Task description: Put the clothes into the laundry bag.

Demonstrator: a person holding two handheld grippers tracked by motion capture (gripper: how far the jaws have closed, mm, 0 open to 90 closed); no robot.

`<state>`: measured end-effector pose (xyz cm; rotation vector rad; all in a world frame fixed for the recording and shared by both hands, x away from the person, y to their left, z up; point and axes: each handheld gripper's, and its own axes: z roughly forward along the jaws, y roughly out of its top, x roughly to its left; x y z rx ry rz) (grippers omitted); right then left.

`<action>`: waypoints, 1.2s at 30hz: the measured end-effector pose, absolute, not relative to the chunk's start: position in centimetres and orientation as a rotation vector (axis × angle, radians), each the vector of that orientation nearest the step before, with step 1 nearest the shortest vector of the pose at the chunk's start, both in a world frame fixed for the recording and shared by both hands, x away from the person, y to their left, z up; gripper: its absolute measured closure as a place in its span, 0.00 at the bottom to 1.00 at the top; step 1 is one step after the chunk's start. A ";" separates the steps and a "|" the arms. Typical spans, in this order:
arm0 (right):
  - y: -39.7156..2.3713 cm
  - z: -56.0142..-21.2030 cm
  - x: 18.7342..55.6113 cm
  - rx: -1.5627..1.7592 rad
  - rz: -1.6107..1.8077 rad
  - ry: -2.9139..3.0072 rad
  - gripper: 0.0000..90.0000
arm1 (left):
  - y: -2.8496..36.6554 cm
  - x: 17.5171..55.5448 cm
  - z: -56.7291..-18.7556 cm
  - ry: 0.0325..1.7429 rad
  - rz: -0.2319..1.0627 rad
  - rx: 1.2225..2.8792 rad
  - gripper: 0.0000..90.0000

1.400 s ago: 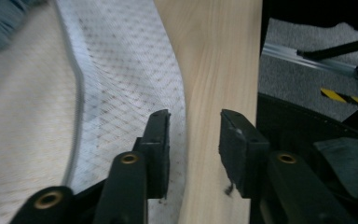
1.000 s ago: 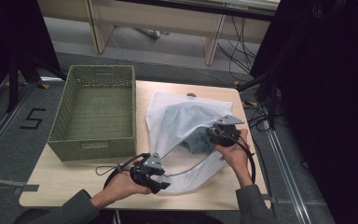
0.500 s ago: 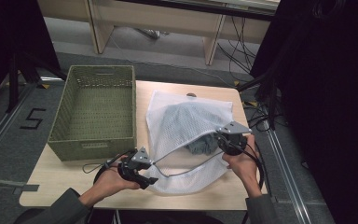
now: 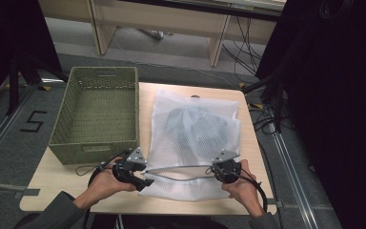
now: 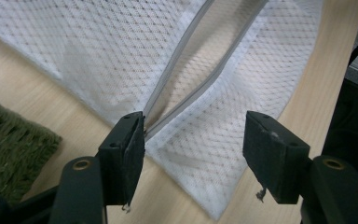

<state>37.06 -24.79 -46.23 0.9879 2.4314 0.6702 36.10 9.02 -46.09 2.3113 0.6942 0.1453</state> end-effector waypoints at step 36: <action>-24.4 -47.5 36.9 1.021 0.804 2.462 0.57 | 10.2 36.1 -46.3 0.743 0.147 2.304 0.38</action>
